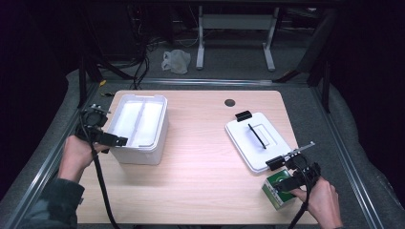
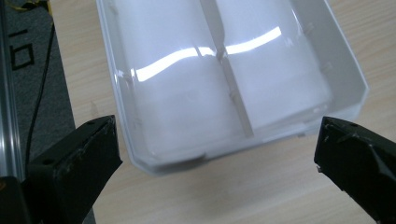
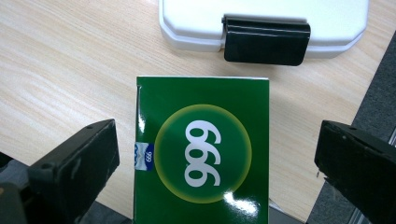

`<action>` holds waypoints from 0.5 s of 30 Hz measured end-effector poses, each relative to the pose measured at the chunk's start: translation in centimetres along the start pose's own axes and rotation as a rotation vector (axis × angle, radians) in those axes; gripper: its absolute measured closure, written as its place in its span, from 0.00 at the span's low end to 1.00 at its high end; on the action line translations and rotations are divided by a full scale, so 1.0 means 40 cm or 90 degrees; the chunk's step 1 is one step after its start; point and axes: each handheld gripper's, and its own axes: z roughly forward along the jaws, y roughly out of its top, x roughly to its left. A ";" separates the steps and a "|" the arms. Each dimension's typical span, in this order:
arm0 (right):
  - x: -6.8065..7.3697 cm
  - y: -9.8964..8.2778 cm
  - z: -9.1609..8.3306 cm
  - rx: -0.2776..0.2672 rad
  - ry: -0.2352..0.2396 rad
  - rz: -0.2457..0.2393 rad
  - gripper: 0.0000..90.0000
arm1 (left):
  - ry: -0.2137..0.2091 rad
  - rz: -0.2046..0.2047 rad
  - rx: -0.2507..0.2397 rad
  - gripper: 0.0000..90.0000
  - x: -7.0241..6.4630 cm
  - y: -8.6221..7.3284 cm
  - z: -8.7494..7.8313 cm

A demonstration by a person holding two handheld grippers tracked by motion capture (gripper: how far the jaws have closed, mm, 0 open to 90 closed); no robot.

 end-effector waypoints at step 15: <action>-0.003 -0.003 -0.001 -0.007 0.009 0.005 0.00 | 0.009 -0.025 0.052 0.09 -0.001 0.163 0.103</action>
